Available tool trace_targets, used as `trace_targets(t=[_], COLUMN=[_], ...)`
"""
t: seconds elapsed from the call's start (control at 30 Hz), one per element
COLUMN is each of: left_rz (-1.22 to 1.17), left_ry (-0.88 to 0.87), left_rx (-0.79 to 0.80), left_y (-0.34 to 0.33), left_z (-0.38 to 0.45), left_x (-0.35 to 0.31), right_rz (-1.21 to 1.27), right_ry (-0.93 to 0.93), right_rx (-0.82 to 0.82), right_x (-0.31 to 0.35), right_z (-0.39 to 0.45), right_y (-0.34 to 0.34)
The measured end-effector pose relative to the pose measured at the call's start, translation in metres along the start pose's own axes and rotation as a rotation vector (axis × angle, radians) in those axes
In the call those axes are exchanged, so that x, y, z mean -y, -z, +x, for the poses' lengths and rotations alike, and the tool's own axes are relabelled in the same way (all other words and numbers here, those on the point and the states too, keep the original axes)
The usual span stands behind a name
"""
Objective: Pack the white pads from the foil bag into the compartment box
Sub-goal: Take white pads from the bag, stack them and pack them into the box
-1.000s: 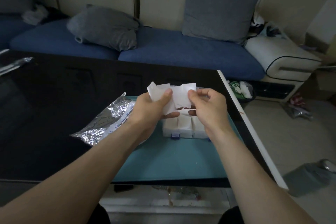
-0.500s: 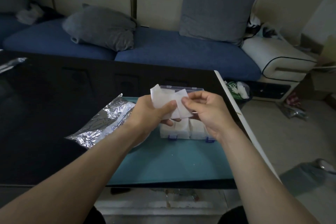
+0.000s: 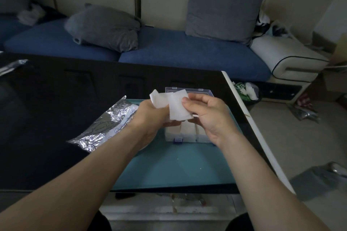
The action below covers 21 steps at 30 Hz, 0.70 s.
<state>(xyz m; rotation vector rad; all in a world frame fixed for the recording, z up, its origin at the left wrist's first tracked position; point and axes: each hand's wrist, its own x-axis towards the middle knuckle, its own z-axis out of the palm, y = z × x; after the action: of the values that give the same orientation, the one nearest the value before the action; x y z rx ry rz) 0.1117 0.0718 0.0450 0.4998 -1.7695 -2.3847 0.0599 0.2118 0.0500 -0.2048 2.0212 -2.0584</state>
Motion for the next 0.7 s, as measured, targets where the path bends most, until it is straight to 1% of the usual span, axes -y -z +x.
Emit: trace_targets(t=[0.07, 0.1, 0.17, 0.27, 0.4, 0.53, 0.63, 0.7], left_rz=[-0.106, -0.181, -0.277, -0.200, -0.045, 0.074, 0.066, 0.069], left_ry=[0.041, 0.083, 0.151, 0.133, 0.027, -0.036, -0.029, -0.024], left_rx=[0.106, 0.157, 0.255, 0.311, 0.290, 0.128, 0.017, -0.012], left_y=[-0.002, -0.003, -0.003, 0.003, 0.008, 0.011, 0.012, 0.010], left_z=[-0.001, -0.001, -0.002, -0.002, -0.005, -0.003, 0.000, 0.001], left_x=[-0.004, -0.006, -0.008, -0.007, -0.006, -0.006, -0.007, -0.006], right_rz=[-0.125, -0.188, -0.276, -0.256, -0.145, 0.035, 0.234, 0.264], right_ry=[0.052, 0.070, 0.075, 0.003, -0.020, 0.014, -0.030, -0.039], right_rx=[-0.081, -0.093, -0.065, -0.037, -0.056, -0.067, 0.064, 0.141], right_x=[-0.003, -0.005, -0.006, -0.007, -0.007, 0.001, 0.011, 0.014], right_z=[0.002, 0.002, 0.004, 0.007, 0.011, 0.011, 0.006, 0.003], right_y=[-0.004, -0.004, -0.001, 0.007, 0.016, 0.023, 0.028, 0.025])
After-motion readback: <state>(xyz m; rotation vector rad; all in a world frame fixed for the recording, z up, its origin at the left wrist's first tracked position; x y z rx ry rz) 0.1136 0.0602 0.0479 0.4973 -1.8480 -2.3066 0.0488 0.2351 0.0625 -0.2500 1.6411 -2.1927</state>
